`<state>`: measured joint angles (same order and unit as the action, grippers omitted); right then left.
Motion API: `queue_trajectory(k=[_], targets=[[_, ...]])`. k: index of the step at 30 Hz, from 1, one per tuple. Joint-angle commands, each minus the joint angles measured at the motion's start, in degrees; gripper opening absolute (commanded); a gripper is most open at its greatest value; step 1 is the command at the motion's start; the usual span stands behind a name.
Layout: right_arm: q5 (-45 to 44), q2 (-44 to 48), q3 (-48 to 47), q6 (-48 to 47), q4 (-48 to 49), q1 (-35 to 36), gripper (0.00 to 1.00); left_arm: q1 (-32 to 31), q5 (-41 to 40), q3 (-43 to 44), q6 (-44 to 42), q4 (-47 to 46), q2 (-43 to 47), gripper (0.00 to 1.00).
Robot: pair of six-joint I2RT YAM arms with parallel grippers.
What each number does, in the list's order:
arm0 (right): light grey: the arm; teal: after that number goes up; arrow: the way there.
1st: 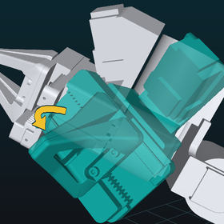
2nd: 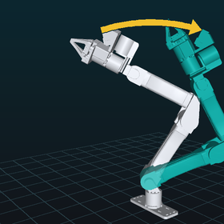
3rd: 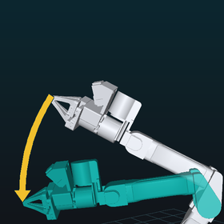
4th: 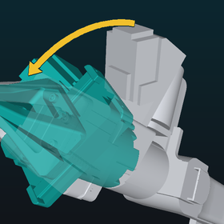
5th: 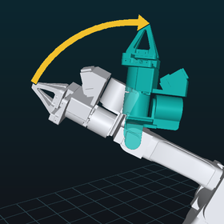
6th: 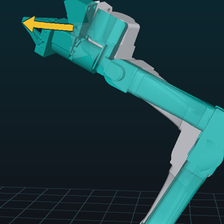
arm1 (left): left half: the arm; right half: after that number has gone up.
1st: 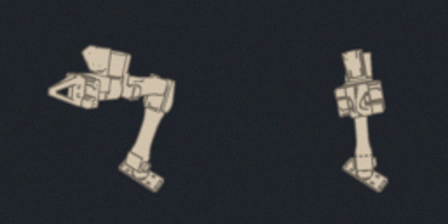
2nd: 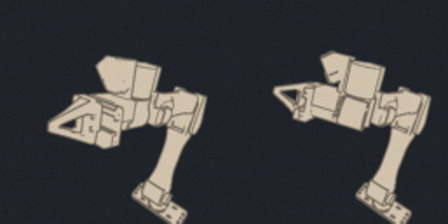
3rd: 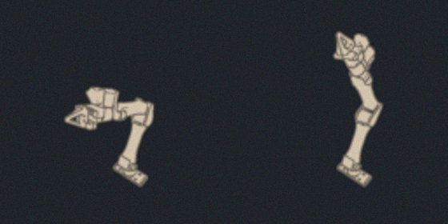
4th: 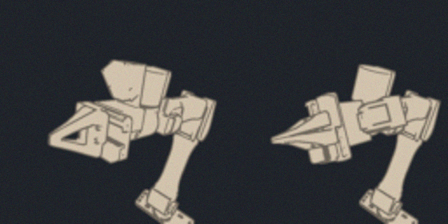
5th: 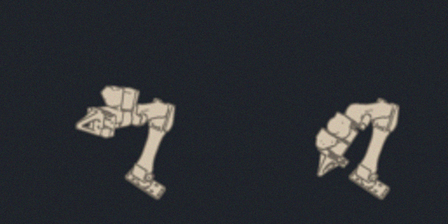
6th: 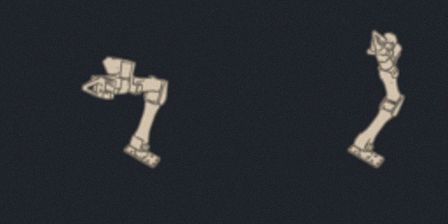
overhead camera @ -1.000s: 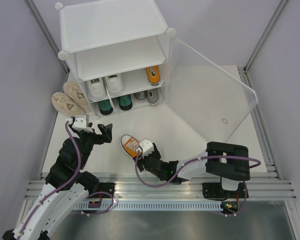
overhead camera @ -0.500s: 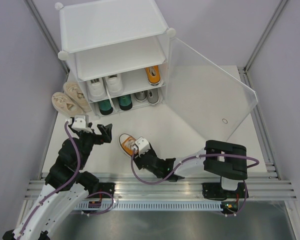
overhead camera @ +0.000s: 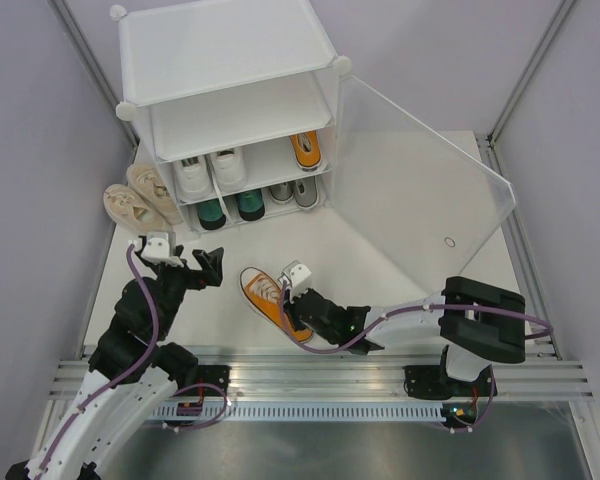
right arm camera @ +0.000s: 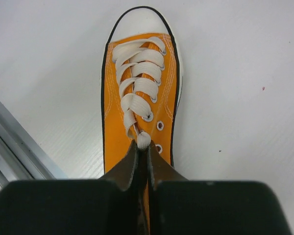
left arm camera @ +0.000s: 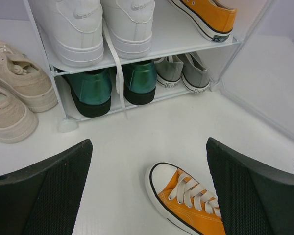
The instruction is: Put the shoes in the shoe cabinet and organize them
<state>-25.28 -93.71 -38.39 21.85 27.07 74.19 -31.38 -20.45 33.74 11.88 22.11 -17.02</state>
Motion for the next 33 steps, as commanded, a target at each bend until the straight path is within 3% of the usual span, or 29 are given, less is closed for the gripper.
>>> queue_trajectory(k=[1,3,4,5,6,9,12,18,26,29,31,33], targets=[[2.2,2.1,0.6,2.0,1.1,0.0,0.01,-0.3,0.7,-0.2,-1.4,-2.2,0.7,1.00],[4.1,1.9,0.3,1.8,0.9,0.0,0.05,-0.3,0.7,-0.2,-1.4,-2.2,0.8,1.00],[4.7,1.3,0.0,1.9,0.3,0.0,0.17,-0.3,0.7,-0.2,-1.4,-2.2,0.8,1.00],[5.4,1.1,-0.4,1.9,-0.1,-0.1,0.36,-0.3,0.7,-0.2,-1.4,-2.2,0.9,1.00],[6.2,0.7,-1.2,1.8,-0.4,0.0,0.66,-0.3,0.8,-0.2,-1.4,-2.2,0.8,1.00],[5.6,-0.2,-1.7,2.6,-0.7,-0.1,0.83,-0.3,0.8,-0.2,-1.4,-2.2,1.0,0.99],[4.9,-0.2,-1.9,2.9,-0.3,-0.1,0.90,-0.3,0.7,-0.2,-1.4,-2.2,1.1,1.00],[3.0,-4.5,-5.4,0.9,-2.6,1.3,0.98,-0.3,0.8,-0.2,-1.4,-2.2,0.8,1.00],[-3.0,-12.7,-9.9,0.3,-5.7,3.9,0.98,-0.3,0.9,-0.2,-1.4,-2.2,0.8,1.00],[-3.0,-13.7,-10.0,0.2,-5.9,3.9,0.93,-0.3,1.0,-0.2,-1.4,-2.2,0.8,1.00],[-2.7,-14.4,-10.1,0.0,-6.2,3.9,0.85,-0.3,1.0,-0.2,-1.4,-2.2,0.8,1.00],[-2.6,-14.6,-10.0,-0.1,-5.9,3.9,0.68,-0.3,1.0,-0.2,-1.4,-2.2,0.8,1.00]])
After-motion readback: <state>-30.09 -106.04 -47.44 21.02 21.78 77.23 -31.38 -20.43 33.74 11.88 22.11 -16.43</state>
